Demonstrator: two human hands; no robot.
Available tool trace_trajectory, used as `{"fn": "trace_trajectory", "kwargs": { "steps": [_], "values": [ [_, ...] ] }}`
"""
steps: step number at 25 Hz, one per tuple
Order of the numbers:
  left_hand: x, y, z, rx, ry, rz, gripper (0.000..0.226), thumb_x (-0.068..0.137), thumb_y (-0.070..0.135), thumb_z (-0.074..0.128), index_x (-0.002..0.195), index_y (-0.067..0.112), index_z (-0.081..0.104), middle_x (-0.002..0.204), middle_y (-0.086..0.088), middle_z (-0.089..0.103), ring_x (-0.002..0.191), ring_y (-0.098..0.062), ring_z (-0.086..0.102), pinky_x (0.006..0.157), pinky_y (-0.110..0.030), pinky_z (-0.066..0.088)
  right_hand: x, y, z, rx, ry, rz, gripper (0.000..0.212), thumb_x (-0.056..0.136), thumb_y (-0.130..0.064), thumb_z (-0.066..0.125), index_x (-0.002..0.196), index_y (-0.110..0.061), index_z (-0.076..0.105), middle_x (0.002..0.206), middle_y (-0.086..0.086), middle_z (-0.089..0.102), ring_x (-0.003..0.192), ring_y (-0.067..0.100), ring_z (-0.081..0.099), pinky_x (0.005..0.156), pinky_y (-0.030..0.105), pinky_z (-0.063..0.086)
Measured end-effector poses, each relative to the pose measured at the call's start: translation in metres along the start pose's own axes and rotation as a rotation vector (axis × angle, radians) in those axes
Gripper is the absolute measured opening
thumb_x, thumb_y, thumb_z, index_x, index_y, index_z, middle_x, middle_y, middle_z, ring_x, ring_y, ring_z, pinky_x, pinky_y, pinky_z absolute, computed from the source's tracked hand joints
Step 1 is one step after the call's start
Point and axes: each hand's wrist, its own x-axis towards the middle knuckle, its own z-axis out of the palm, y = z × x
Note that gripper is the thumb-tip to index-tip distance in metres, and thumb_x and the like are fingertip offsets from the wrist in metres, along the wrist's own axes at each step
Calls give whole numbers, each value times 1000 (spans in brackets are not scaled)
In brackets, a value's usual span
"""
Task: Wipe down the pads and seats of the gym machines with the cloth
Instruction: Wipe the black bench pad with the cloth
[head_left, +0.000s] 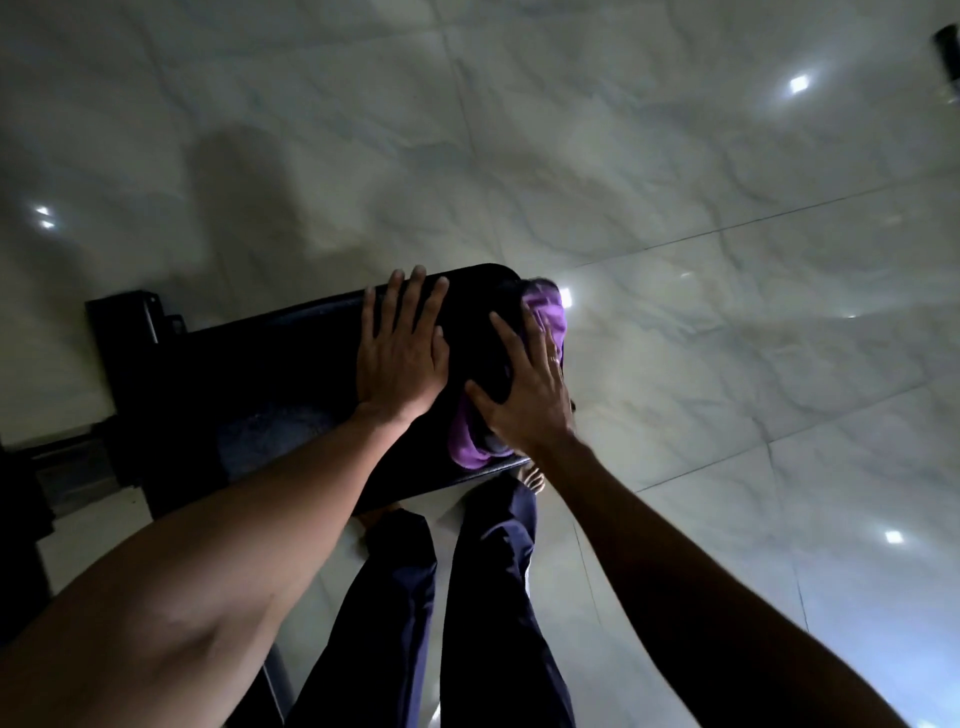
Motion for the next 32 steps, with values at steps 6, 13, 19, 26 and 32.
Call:
{"fn": "trace_trajectory", "kwargs": {
  "steps": [6,13,19,26,32],
  "values": [
    [2,-2,4,-7,48,4,55,98,25,45,153,18,40,160,-8,36,148,-31,31,120,-54,21,89,-23,-23,-143,-123,-212,82,78,-61,62,151,-30,41,159,6,35,147,37,28,116,56,34],
    [3,-3,4,-24,72,9,53,98,24,45,152,19,43,159,-8,38,148,-31,32,120,-54,21,79,-28,-33,167,-21,302,75,83,-57,69,146,-35,35,138,6,50,117,41,59,94,48,51],
    [2,-1,-1,-19,15,-5,59,95,23,48,154,20,39,160,-7,35,149,-30,29,122,-53,17,-35,-4,-24,347,79,513,78,85,-50,73,150,-38,32,148,2,52,120,40,61,94,52,55],
    [1,-4,2,-2,28,12,57,97,22,46,153,18,39,159,-10,36,148,-32,31,121,-54,18,36,-33,-22,228,45,415,83,86,-49,69,153,-26,26,145,9,42,119,42,58,94,47,52],
    [-1,-5,5,10,51,17,58,96,21,47,153,17,40,158,-11,38,146,-33,34,121,-54,20,41,-29,-26,243,73,338,82,86,-48,71,154,-26,30,143,8,47,116,42,60,90,47,53]
  ]
}}
